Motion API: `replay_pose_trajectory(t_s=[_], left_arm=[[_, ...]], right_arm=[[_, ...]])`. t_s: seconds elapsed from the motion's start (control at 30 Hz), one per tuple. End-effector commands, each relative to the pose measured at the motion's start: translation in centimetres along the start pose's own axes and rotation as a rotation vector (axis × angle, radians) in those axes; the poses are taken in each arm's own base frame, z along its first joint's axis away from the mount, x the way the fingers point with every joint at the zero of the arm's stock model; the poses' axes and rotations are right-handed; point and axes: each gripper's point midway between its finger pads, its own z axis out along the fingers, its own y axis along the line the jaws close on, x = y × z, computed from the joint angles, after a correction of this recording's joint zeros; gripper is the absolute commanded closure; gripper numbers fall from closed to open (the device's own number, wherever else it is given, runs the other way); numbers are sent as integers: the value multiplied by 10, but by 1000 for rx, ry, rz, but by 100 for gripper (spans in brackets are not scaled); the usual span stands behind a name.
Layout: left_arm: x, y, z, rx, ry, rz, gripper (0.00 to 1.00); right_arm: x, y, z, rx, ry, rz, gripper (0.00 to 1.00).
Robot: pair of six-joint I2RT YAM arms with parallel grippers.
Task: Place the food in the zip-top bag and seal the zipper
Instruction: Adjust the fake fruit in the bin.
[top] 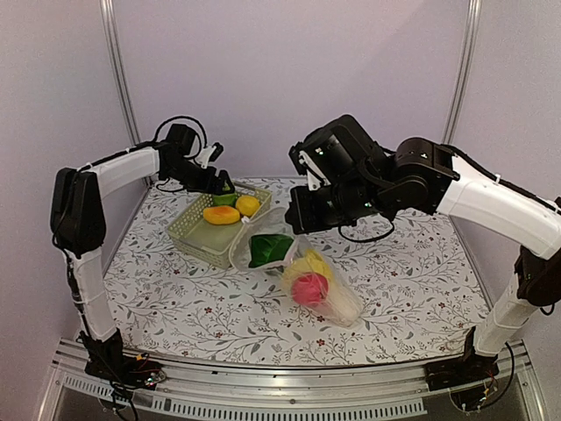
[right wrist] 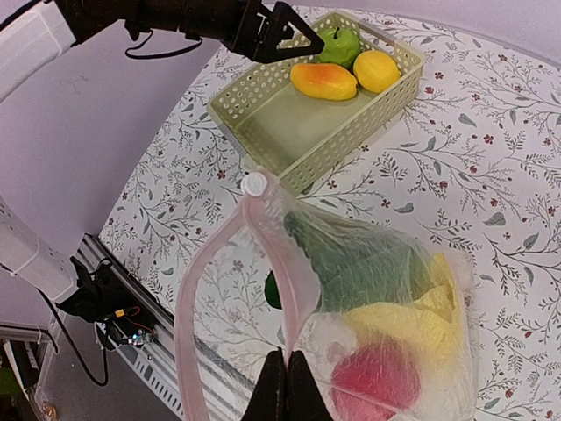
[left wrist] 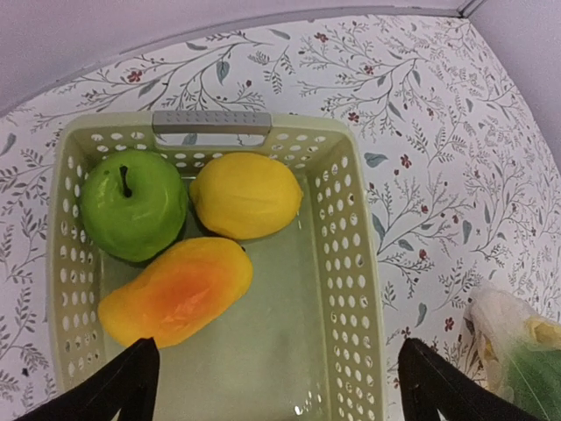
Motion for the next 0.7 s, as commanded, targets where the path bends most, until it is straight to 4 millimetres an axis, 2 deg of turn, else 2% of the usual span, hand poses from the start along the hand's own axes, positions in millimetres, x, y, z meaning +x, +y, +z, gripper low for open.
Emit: replay_pose_trajectory(t_s=[0.0,0.33,0.5,0.67], left_arm=[[4,13,24,6,64,47,6],[22,49,59,-133,130,97,6],[25,55,71,-141,139,120,6],[37,54,83,-118,170,124,6]], right_arm=[[-9,-4,-15,1,-48,27,100],[-9,-5,-16,5,-51,30,100],[-8,-7,-16,12,-47,29,100],[-8,-9,-19,18,-53,36,100]])
